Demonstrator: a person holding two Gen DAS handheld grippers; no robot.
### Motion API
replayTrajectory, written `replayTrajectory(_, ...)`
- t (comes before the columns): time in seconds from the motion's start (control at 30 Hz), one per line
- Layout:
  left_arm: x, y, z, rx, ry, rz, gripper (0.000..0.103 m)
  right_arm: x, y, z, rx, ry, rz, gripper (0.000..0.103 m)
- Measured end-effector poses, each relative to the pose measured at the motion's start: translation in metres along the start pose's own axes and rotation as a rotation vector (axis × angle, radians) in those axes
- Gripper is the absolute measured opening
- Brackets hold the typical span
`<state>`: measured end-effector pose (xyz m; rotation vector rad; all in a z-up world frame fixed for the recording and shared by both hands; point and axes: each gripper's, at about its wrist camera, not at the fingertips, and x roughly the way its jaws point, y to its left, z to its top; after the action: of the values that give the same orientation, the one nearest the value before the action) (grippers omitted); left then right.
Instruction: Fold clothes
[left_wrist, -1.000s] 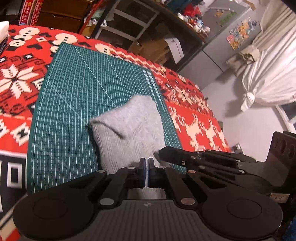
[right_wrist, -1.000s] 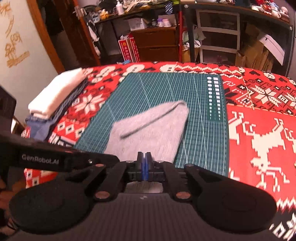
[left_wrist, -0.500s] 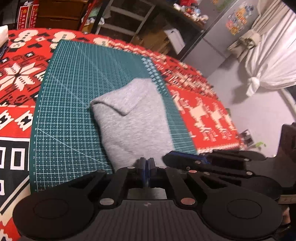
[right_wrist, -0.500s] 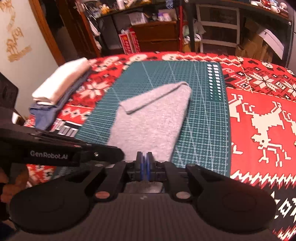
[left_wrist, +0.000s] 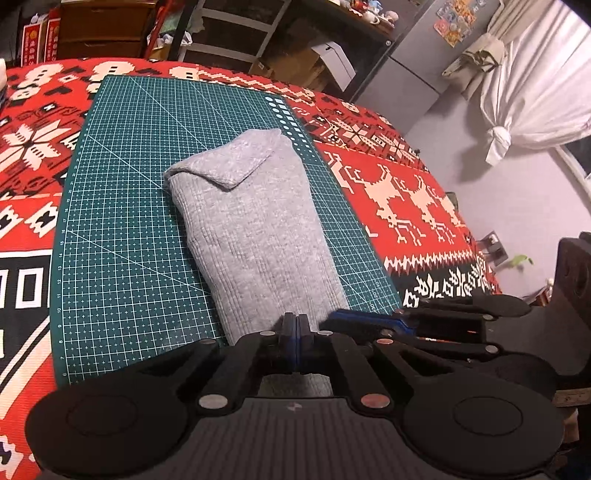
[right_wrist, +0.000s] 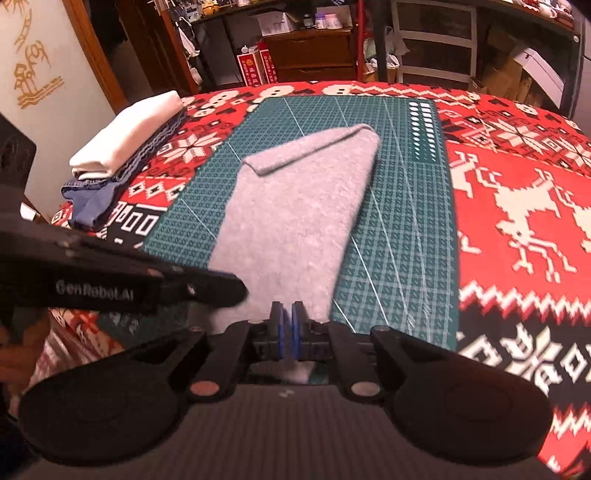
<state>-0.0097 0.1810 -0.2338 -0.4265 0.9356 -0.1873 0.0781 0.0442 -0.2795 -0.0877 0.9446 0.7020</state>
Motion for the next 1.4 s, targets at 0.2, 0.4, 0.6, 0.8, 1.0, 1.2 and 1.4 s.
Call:
replayTrajectory(0.2,-0.001,-0.007,-0.007,0.018,0.014,0.003,0.002,-0.017,-0.011,-0.014,0.040,0.013,-0.027,0.007)
replayTrajectory(0.4,-0.003,-0.015,-0.014,0.037,0.031,0.007,0.002,-0.028,-0.026,-0.020,0.120,-0.015,-0.011,0.009)
replayTrajectory(0.6,0.000,-0.020,-0.020,0.058,0.055,0.021,0.002,-0.021,-0.030,-0.020,0.148,-0.013,0.030,0.016)
replayTrajectory(0.8,-0.002,-0.036,-0.026,0.142,0.053,0.025,0.003,-0.026,-0.037,-0.026,0.159,-0.027,0.008,0.016)
replayTrajectory(1.0,0.011,-0.079,-0.034,0.406,0.033,0.082,0.010,-0.034,-0.054,-0.033,0.213,-0.057,0.019,0.016)
replayTrajectory(1.2,0.032,-0.102,-0.045,0.579,0.045,0.196,0.014,-0.041,-0.061,-0.040,0.241,-0.085,0.047,0.016)
replayTrajectory(1.4,0.030,-0.103,-0.051,0.606,0.022,0.262,0.003,-0.041,-0.062,-0.044,0.243,-0.100,0.067,0.016)
